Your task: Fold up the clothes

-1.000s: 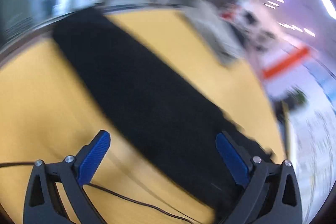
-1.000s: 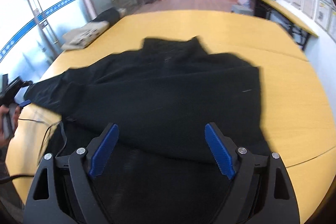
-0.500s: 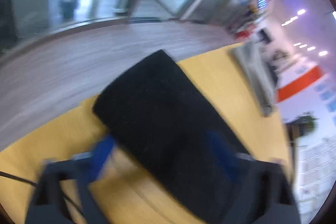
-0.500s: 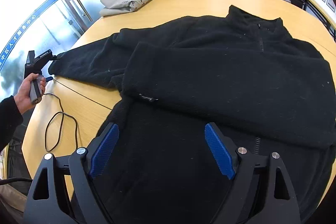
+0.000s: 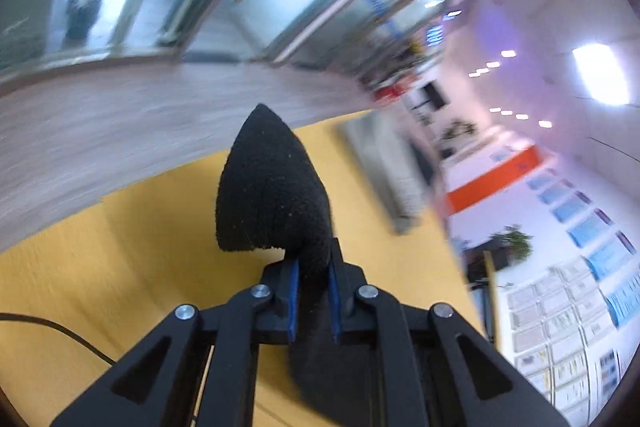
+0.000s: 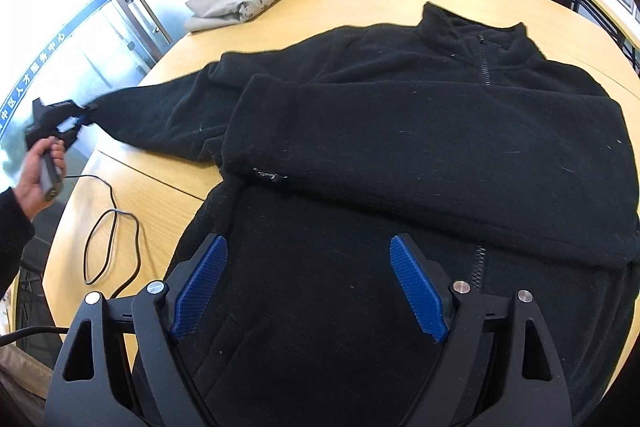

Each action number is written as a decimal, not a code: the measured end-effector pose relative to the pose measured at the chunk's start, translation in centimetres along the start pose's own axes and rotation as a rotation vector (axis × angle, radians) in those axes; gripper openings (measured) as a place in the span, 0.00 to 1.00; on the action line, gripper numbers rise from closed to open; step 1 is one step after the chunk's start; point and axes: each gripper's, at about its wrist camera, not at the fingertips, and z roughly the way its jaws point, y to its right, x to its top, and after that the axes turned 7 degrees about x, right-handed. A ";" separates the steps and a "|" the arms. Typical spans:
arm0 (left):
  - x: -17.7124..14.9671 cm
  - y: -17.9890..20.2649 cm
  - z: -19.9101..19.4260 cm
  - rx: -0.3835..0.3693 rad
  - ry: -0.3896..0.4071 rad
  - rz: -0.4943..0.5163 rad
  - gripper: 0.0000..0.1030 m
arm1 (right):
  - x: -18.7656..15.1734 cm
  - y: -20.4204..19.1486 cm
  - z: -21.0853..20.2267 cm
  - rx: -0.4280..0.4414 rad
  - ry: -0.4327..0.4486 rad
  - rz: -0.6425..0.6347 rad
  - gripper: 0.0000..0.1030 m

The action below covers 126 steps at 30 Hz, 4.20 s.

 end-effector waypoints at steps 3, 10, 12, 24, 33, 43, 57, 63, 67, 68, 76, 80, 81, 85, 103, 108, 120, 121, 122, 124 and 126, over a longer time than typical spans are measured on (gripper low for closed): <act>-1.6 6.4 -6.0 -0.109 0.068 0.079 0.11 | -0.2 1.0 -2.1 0.022 0.038 0.022 0.83; -6.1 16.0 -19.6 -0.208 0.241 0.113 0.11 | 0.3 4.1 -9.6 0.059 0.168 0.033 0.83; -7.2 17.6 -20.6 -0.194 0.237 0.134 0.11 | 0.0 5.4 -11.5 0.058 0.196 0.044 0.83; -26.4 36.0 -17.0 -0.535 -0.094 0.467 0.11 | -4.4 13.3 -20.1 -0.021 0.292 0.136 0.83; -46.2 42.3 -6.9 -0.581 -0.504 0.665 0.11 | -6.1 18.9 -25.2 -0.054 0.388 0.250 0.84; -55.1 40.5 -1.6 -0.485 -0.684 0.831 0.21 | -4.7 27.7 -22.0 0.138 0.330 0.494 0.98; -34.4 31.6 6.9 -0.237 -0.450 0.878 0.72 | -3.8 27.7 -11.2 -0.023 0.060 0.469 0.29; -33.6 26.5 12.5 -0.231 -0.554 0.879 0.65 | 4.1 21.7 -18.6 -0.072 0.255 0.170 0.11; -34.9 25.4 11.9 -0.220 -0.518 0.906 0.65 | 8.7 18.5 -21.3 -0.032 0.402 -0.004 0.12; -35.3 25.2 11.7 -0.218 -0.509 0.918 0.65 | 8.7 19.2 -20.5 -0.050 0.391 0.002 0.18; -35.5 26.8 10.2 -0.215 -0.475 0.980 0.66 | -0.4 30.7 -9.0 -0.196 0.018 0.257 0.17; -34.8 29.3 11.5 -0.242 -0.423 1.009 0.80 | -0.4 29.9 -9.9 -0.233 0.002 0.229 0.25; -35.1 29.2 12.9 -0.206 -0.435 1.029 0.80 | -0.2 29.9 -10.2 -0.245 -0.007 0.224 0.29; -36.5 28.6 15.6 -0.146 -0.389 1.115 0.79 | 0.5 28.6 -13.2 -0.323 -0.022 0.234 0.58; -36.7 25.2 9.9 -0.197 -0.385 1.030 0.81 | 18.4 13.6 12.8 0.304 -0.365 -0.211 0.33; -37.7 24.5 9.1 -0.213 -0.391 1.065 0.81 | 19.3 10.8 12.2 0.348 -0.279 -0.299 0.05; -38.6 24.3 9.5 -0.197 -0.387 1.158 0.85 | 14.4 17.5 2.8 0.187 -0.040 -0.094 0.64; -38.4 24.2 9.4 -0.201 -0.392 1.159 0.85 | 12.8 18.9 -0.2 0.167 0.018 -0.042 0.66; -38.3 24.4 9.3 -0.202 -0.395 1.162 0.85 | 11.6 19.8 -2.3 0.146 0.049 -0.001 0.68; -37.9 24.7 8.9 -0.216 -0.401 1.155 0.85 | 8.1 22.5 -7.4 0.032 0.118 0.101 0.69; -37.7 24.9 8.5 -0.226 -0.396 1.153 0.85 | 5.9 24.8 -9.1 -0.076 0.120 0.176 0.74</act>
